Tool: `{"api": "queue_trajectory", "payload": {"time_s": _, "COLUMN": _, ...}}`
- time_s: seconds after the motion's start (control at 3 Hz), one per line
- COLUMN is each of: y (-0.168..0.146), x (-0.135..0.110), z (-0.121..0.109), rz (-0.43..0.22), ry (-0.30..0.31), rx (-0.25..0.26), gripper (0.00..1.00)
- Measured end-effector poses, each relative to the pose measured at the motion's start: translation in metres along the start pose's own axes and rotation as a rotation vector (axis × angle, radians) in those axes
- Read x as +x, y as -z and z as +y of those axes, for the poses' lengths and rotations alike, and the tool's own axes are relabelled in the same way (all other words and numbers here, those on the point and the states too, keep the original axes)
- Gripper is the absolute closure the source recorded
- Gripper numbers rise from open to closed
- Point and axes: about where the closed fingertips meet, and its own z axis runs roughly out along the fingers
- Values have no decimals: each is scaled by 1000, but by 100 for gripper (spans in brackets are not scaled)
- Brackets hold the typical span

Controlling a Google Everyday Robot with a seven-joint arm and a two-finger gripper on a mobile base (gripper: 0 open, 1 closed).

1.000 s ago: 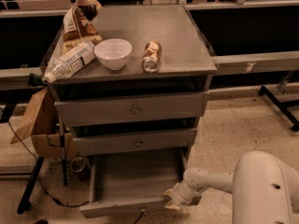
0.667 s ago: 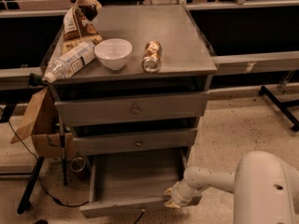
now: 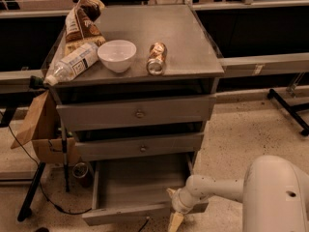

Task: Open bottom drawer

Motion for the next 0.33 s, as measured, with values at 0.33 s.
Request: {"api": "queue_trajectory", "payload": {"time_s": 0.33, "y": 0, "x": 0, "z": 0, "rz": 0, "ry": 0, "rx": 0, "gripper": 0}}
